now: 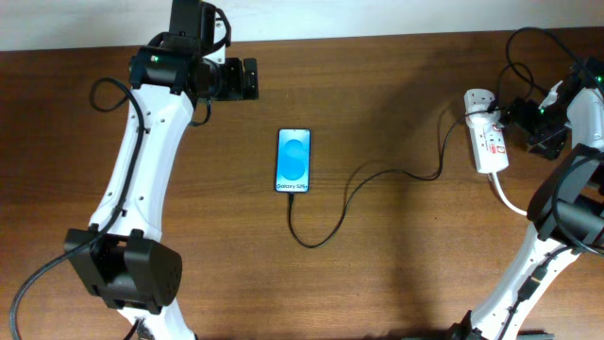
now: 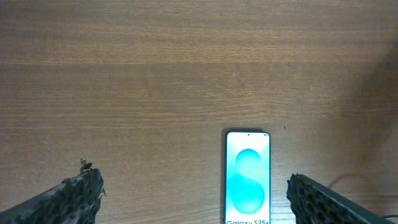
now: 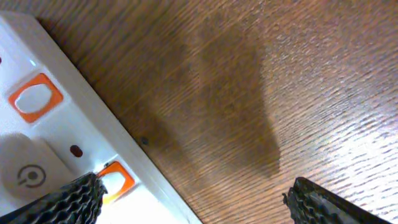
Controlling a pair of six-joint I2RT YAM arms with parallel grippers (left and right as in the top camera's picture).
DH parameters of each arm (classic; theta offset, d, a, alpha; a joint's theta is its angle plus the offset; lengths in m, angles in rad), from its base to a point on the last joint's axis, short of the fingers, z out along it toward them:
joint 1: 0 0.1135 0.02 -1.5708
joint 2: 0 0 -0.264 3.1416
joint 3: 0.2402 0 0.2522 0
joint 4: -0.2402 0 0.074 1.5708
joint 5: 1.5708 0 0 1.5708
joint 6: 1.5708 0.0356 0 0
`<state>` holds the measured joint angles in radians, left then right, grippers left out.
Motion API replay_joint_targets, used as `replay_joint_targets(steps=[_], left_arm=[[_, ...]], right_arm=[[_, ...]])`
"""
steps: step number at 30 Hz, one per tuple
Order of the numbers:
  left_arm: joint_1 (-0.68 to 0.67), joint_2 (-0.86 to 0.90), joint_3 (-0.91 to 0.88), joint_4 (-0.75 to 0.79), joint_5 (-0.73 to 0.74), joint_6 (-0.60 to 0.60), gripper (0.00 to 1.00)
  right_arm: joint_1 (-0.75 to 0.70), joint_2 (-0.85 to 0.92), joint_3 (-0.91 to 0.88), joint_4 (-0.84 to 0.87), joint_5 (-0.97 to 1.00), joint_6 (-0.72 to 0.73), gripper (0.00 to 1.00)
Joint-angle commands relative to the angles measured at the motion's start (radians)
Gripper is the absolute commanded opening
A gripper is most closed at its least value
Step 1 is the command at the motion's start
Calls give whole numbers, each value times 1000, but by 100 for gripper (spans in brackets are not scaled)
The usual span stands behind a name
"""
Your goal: Plug charger to phone and switch on socket
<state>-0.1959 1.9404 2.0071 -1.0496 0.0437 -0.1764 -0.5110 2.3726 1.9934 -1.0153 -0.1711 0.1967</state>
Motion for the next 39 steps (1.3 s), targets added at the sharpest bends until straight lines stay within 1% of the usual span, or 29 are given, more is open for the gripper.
replay_joint_targets(steps=[1, 4, 9, 12, 34, 36, 38, 39], left_arm=[[-2, 7, -6, 1, -14, 5, 99], [-2, 7, -6, 1, -14, 5, 99], [-2, 7, -5, 1, -14, 5, 99], [-2, 7, -6, 1, -14, 5, 100], [-2, 7, -6, 1, -14, 5, 99], [-2, 7, -6, 1, -14, 5, 99], [-2, 7, -6, 1, -14, 5, 99], [-2, 7, -6, 1, -14, 5, 99]], right_arm=[[4, 9, -10, 2, 17, 18, 98], [24, 9, -18, -6, 18, -9, 98], [29, 9, -77, 30, 22, -9, 98], [30, 9, -77, 29, -63, -40, 98], [27, 8, -76, -25, -47, -31, 98], [21, -18, -70, -46, -45, -31, 98], [0, -124, -51, -94, 33, 30, 98], [-5, -159, -51, -97, 48, 30, 99]])
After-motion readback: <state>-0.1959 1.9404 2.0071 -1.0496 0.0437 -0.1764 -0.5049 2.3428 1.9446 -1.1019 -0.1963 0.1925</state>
